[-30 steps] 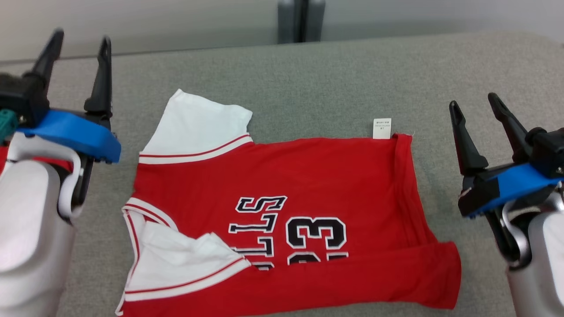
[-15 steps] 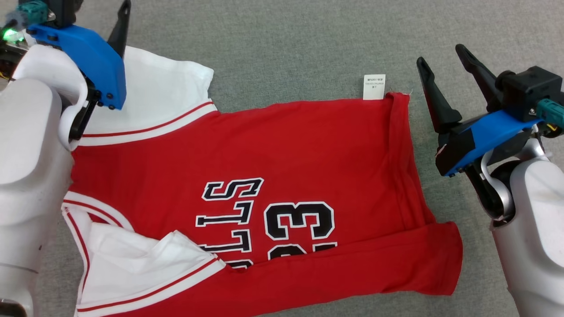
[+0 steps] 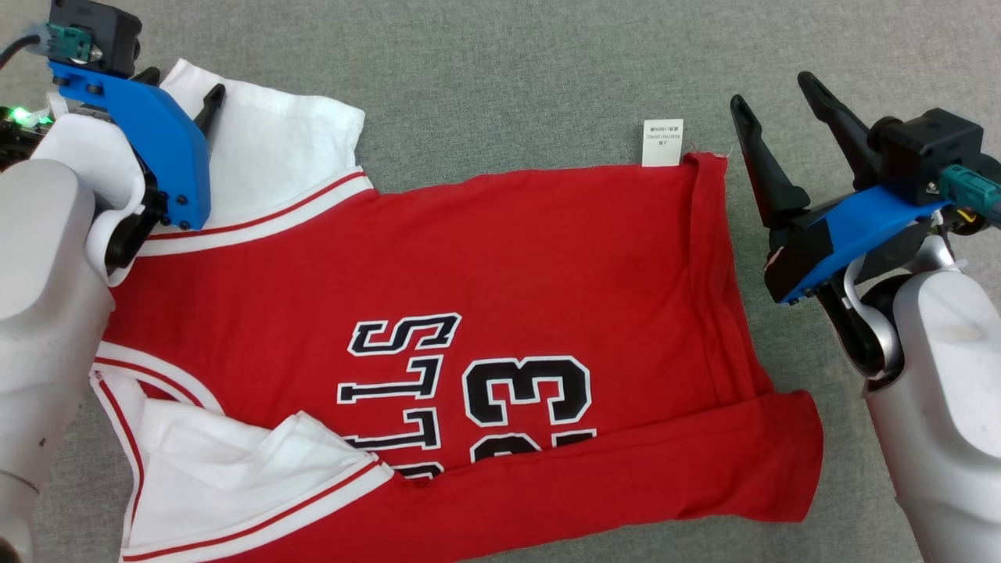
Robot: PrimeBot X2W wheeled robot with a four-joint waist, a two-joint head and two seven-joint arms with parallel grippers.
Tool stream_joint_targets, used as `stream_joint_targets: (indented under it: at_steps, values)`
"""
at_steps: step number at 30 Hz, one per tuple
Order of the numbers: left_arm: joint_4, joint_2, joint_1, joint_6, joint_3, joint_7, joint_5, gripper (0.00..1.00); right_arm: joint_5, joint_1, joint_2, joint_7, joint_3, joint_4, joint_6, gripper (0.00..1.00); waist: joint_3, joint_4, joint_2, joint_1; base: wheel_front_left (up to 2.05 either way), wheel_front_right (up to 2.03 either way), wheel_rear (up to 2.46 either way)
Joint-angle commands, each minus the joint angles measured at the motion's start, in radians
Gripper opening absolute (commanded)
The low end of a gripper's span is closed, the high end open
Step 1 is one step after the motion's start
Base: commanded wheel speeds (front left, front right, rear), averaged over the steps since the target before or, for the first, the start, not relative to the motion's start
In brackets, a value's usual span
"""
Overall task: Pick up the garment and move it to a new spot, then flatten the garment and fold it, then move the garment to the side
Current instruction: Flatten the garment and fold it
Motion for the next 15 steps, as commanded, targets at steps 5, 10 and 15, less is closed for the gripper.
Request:
stream_joint_targets:
  at_steps: [5, 10, 15]
  values:
    - [0.026, 0.002, -0.011, 0.0, -0.045, 0.028, -0.054, 1.0, 0.009, -0.026, -0.003, -0.006, 0.011, 0.025, 0.0, 1.0, 0.003, -0.005, 0.0, -0.0001, 0.0, 0.0, 0.0]
    - [0.027, 0.012, -0.027, 0.0, -0.093, 0.015, -0.073, 0.0, 0.038, -0.023, -0.012, 0.022, 0.028, 0.051, 0.0, 1.0, -0.01, -0.005, 0.0, -0.0001, 0.0, 0.0, 0.0]
    - [0.02, 0.011, -0.051, 0.0, -0.123, -0.037, -0.09, 0.0, 0.096, -0.008, -0.034, 0.109, 0.06, 0.064, 0.0, 1.0, -0.027, 0.008, 0.0, -0.0001, 0.0, 0.0, 0.0]
